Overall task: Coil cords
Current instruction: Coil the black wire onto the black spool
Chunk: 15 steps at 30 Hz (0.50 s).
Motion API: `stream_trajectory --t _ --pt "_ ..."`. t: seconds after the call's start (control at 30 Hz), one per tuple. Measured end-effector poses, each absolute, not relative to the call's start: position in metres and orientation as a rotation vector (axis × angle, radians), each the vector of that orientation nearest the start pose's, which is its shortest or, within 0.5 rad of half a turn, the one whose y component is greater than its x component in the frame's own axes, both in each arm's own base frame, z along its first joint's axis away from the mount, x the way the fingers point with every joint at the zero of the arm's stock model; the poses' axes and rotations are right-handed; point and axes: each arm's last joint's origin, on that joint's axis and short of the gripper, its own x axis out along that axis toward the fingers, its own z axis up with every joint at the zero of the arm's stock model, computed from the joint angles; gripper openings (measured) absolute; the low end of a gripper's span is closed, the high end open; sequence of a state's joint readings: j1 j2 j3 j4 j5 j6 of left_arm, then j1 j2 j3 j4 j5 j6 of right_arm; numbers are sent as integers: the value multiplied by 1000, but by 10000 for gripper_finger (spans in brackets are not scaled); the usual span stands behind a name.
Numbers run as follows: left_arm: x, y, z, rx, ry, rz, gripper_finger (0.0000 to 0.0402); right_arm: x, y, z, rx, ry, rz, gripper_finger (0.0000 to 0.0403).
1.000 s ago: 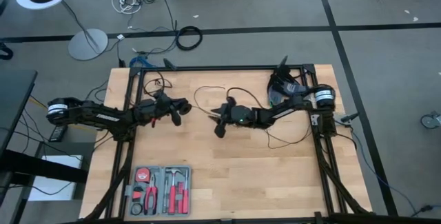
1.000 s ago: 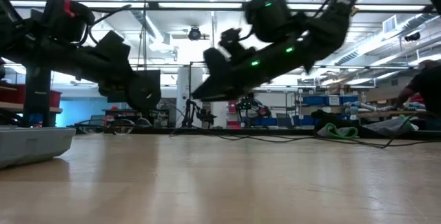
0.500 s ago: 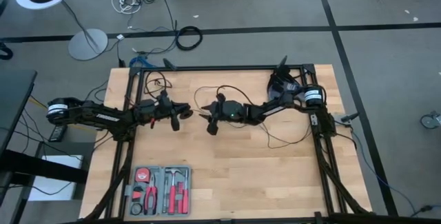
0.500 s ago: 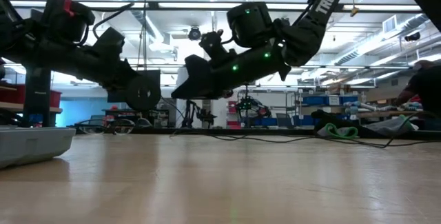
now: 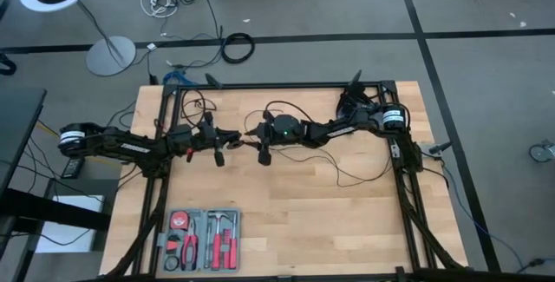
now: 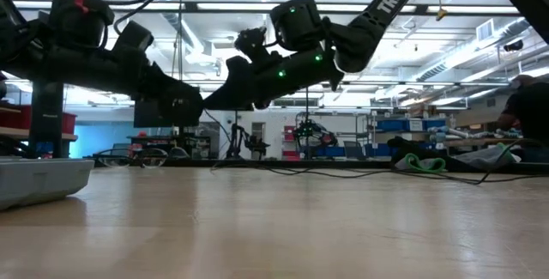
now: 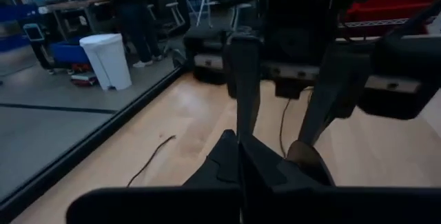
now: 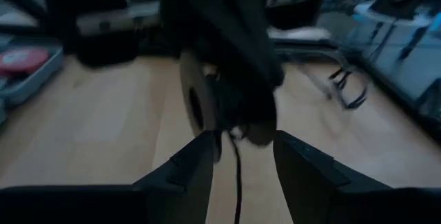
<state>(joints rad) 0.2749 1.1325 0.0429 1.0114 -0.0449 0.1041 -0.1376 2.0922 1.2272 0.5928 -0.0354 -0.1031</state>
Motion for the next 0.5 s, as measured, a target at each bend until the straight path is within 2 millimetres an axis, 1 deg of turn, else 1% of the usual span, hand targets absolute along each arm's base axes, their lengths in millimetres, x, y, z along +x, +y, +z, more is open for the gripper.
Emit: stream_trajectory --t 0.13,0.23,0.37,0.5 --pt "168 48 150 110 82 310 0 446 -61 160 -84 291 -70 149" --pt "170 49 152 125 82 309 0 447 -61 160 -96 291 -67 134" --pt "171 49 154 139 76 309 0 447 -61 160 -105 290 -66 89" --pt "171 49 154 139 76 309 0 446 -61 160 -105 291 -61 23"
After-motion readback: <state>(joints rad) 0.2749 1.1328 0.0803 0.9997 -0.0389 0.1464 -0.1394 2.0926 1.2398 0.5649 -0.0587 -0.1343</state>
